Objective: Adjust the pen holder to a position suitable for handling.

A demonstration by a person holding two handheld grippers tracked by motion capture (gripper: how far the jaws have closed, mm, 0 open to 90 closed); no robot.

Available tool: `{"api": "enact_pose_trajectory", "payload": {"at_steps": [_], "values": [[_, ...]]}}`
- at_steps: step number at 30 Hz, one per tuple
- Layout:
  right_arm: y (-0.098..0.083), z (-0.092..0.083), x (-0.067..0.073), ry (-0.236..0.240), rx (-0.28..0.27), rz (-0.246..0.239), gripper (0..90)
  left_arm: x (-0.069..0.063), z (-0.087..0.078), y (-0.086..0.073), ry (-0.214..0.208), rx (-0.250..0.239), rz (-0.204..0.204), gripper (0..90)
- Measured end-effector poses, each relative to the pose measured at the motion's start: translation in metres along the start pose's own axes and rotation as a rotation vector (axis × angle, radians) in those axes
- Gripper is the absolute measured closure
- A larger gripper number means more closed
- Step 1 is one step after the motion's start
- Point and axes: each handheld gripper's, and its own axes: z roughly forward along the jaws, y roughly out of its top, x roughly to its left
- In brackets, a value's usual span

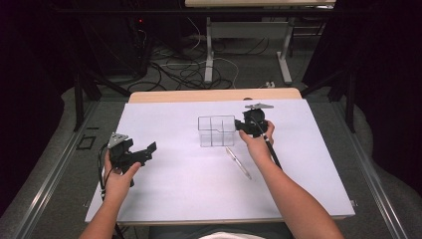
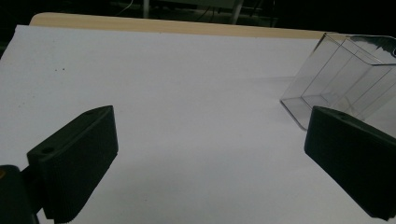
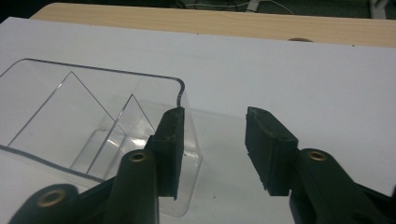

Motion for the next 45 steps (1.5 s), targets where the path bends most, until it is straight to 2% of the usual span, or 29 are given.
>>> {"api": "enact_pose_trajectory", "payload": {"at_steps": [6,13,20,21,23,28,38,41,45], "values": [[0.002,-0.008,-0.005,0.005,-0.016,-0.007,47.1,0.0,0.0,0.0,0.001,-0.001,0.0,2.8],[0.001,-0.025,-0.01,0.059,-0.008,-0.015,34.2,-0.001,0.0,0.0,-0.002,0.005,0.005,2.9],[-0.002,-0.038,-0.012,0.073,-0.002,-0.07,34.1,-0.001,0.0,-0.001,-0.001,-0.002,0.001,3.0],[-0.004,-0.042,-0.013,0.08,0.007,-0.094,34.3,-0.001,0.0,-0.001,-0.001,-0.004,0.0,3.0],[-0.005,-0.043,-0.012,0.088,0.016,-0.101,33.9,-0.001,0.0,-0.001,0.0,-0.001,0.002,3.0],[-0.014,-0.051,-0.011,0.097,0.073,-0.159,33.8,-0.002,0.0,-0.001,0.001,0.004,0.008,3.0],[-0.017,-0.064,-0.01,0.131,0.161,-0.174,32.5,-0.003,0.0,-0.002,0.001,0.012,0.005,3.1],[-0.017,-0.067,-0.008,0.132,0.2,-0.212,31.1,-0.002,0.0,-0.002,0.002,0.013,0.005,3.1],[-0.019,-0.066,-0.005,0.14,0.232,-0.222,31.2,-0.002,0.0,-0.001,0.003,0.013,0.006,3.1]]}}
